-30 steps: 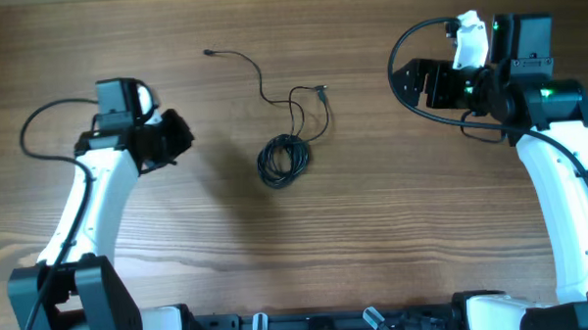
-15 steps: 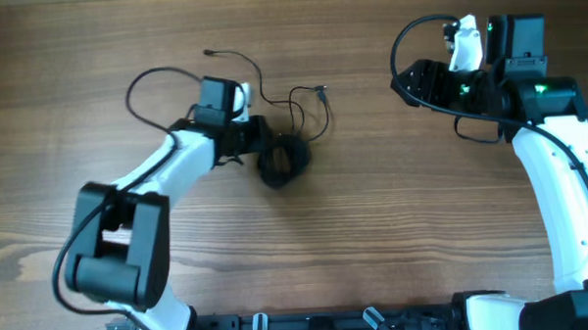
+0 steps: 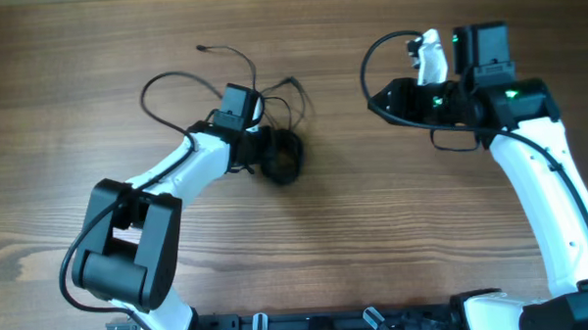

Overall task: Untangle cables
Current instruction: 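Move both grippers down onto opposite sides of the black coil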

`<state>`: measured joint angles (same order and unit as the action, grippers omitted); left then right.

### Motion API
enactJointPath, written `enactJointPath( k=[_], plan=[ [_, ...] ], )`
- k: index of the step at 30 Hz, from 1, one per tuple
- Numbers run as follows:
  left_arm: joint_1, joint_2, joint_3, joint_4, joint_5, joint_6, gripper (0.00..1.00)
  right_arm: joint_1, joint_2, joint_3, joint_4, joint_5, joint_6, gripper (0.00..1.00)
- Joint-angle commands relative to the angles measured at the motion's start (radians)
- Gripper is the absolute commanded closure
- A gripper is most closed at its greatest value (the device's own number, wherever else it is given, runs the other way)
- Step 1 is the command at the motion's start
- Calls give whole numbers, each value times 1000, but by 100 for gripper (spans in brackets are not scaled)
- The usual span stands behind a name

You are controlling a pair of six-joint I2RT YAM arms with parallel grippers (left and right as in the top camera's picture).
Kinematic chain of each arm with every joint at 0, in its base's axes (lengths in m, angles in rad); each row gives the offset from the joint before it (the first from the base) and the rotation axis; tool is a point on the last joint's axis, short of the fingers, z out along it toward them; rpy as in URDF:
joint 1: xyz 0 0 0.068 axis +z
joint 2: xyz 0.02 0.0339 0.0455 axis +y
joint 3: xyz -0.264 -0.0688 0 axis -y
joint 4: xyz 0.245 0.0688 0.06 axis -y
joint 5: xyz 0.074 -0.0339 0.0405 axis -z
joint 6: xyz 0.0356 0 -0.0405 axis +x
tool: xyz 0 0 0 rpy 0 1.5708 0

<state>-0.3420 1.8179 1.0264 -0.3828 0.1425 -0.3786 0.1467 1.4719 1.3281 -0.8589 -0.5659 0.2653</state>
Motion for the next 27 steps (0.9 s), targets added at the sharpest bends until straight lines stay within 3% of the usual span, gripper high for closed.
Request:
enactJointPath(
  k=[1,6,7,11,13,16,18,21,27],
  plan=[
    [92,-6,12,-5,39,-347,96,56,17,-8,2,-10,-3,68],
    [204,-6,12,-27,224,-383,95,134,17,-8,2,51,0,78],
    [216,-7,12,-34,224,-359,91,149,19,-8,5,58,1,79],
    [233,-41,34,-87,203,-291,50,186,49,-8,13,84,98,85],
    [236,-69,78,-158,196,-222,44,198,84,-8,14,87,137,84],
    [232,-81,140,-263,198,-119,60,213,143,-8,23,71,164,81],
    [231,-79,148,-303,196,-38,89,235,209,-8,71,24,165,63],
    [231,-49,143,-306,132,6,83,267,285,-8,129,7,200,57],
    [231,62,135,-284,125,35,76,341,426,-8,255,7,267,58]
  ],
)
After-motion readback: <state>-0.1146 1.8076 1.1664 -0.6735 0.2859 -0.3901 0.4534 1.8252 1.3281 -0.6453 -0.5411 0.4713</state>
